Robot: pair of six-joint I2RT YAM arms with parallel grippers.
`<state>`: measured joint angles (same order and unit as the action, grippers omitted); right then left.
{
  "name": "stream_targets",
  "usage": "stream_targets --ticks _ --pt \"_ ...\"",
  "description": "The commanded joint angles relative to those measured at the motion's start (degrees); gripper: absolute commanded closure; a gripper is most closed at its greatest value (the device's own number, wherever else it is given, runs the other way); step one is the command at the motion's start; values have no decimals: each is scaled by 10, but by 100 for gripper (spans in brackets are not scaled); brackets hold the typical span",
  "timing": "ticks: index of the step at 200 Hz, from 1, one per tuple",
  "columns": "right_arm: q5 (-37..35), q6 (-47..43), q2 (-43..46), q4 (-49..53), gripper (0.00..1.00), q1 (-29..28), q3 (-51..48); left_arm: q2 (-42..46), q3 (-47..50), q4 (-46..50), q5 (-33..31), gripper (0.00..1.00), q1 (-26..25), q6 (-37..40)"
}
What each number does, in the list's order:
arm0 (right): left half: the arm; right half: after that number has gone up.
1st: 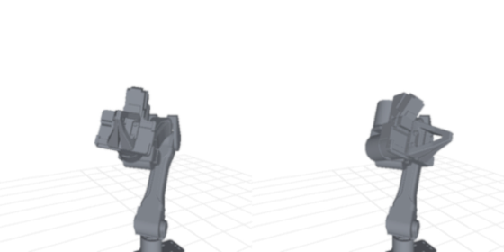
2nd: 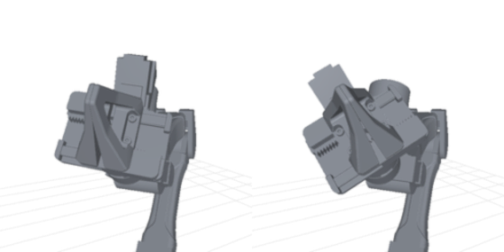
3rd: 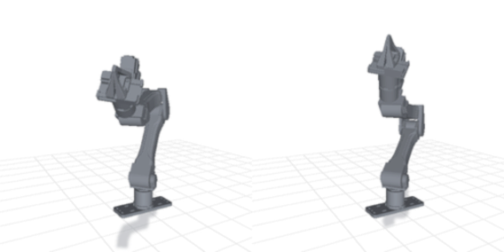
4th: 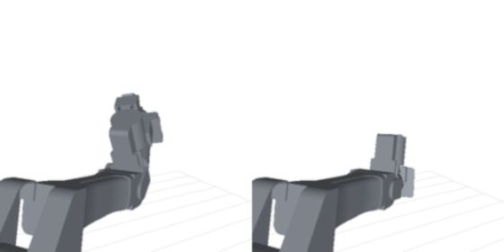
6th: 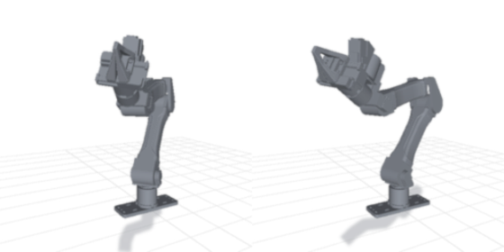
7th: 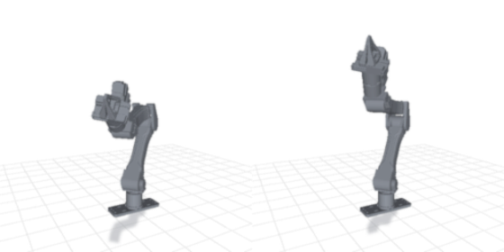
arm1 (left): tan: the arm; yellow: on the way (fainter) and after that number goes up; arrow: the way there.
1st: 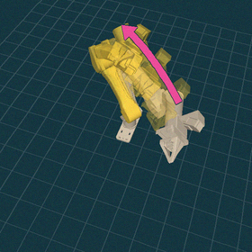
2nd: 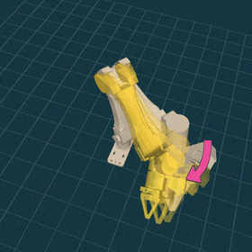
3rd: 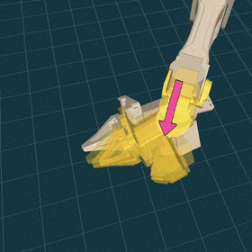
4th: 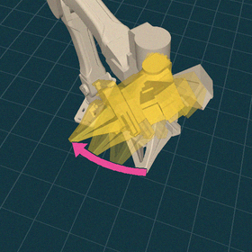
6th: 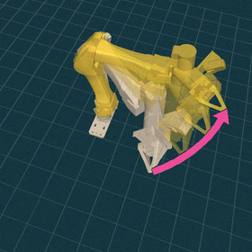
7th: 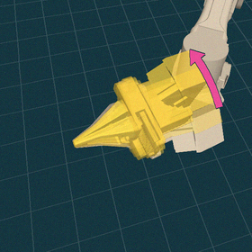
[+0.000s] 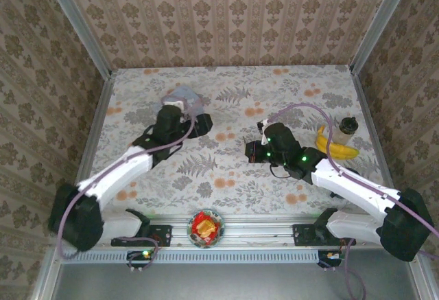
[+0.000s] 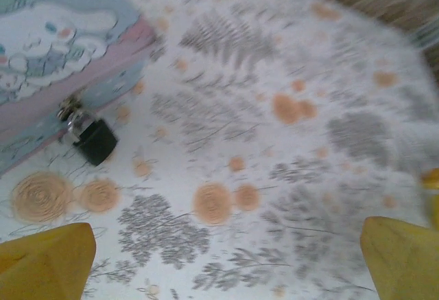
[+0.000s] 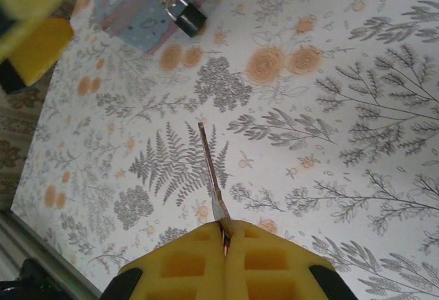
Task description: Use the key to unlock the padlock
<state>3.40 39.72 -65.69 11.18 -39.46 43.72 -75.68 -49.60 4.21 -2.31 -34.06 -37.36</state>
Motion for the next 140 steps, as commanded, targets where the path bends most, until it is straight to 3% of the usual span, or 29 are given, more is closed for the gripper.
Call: stream_targets --ticks 1,66,140 --pt "-24 12 -6 23 100 2 13 -89 -61 74 -145 0 -25 -5" --pt "-32 7 11 21 100 7 3 -304 -202 138 -233 0 -19 -49" --pt "-21 -2 17 2 100 16 -7 -401 -279 161 -253 10 17 -68"
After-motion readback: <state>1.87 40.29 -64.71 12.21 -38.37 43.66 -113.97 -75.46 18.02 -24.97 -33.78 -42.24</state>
